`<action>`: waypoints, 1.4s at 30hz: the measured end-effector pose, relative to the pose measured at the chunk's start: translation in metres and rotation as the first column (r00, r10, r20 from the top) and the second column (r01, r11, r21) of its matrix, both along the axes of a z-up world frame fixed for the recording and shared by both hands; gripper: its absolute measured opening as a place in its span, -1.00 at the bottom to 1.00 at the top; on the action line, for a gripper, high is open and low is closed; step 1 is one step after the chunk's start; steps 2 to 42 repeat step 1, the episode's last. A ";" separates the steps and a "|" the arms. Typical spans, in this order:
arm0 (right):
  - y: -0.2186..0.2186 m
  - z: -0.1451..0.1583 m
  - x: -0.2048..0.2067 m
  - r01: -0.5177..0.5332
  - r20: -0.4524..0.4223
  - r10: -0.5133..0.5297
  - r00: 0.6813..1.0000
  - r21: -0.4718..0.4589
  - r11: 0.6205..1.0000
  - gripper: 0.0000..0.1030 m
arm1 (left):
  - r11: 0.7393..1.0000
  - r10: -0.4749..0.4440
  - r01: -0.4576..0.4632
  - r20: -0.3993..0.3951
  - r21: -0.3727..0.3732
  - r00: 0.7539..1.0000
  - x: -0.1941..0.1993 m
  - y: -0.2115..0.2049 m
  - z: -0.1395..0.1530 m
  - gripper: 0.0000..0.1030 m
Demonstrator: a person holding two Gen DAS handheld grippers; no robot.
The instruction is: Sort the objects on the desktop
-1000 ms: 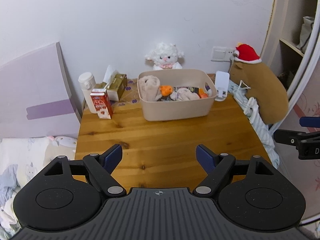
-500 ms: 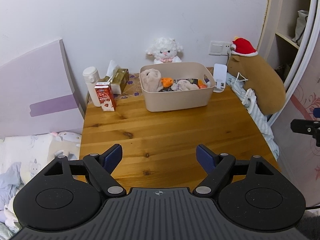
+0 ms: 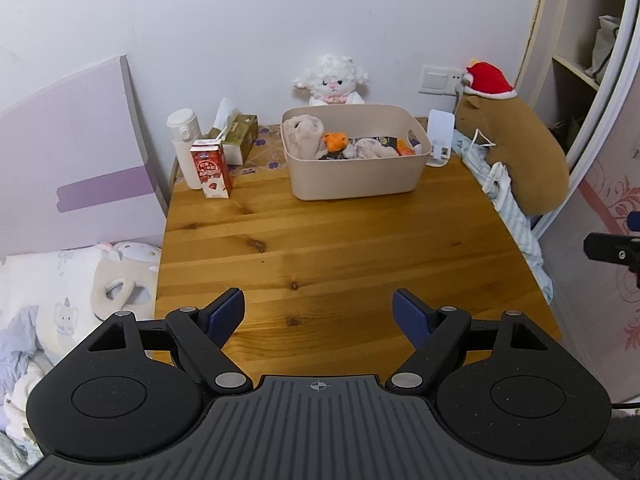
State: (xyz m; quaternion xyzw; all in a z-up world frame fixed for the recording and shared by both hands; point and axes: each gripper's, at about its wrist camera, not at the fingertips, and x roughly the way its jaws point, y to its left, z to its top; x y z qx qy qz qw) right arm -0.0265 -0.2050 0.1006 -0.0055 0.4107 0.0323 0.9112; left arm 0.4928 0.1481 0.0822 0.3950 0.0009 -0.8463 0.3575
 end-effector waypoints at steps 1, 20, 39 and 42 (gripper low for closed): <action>0.000 -0.001 0.001 0.001 -0.004 -0.001 1.000 0.002 1.000 1.00 | 1.000 -0.001 0.001 0.003 -0.004 1.000 -0.001 0.000 0.000 0.60; 0.000 -0.001 0.001 0.001 -0.004 -0.001 1.000 0.002 1.000 1.00 | 1.000 -0.001 0.001 0.003 -0.004 1.000 -0.001 0.000 0.000 0.60; 0.000 -0.001 0.001 0.001 -0.004 -0.001 1.000 0.002 1.000 1.00 | 1.000 -0.001 0.001 0.003 -0.004 1.000 -0.001 0.000 0.000 0.60; 0.000 -0.001 0.001 0.001 -0.004 -0.001 1.000 0.002 1.000 1.00 | 1.000 -0.001 0.001 0.003 -0.004 1.000 -0.001 0.000 0.000 0.60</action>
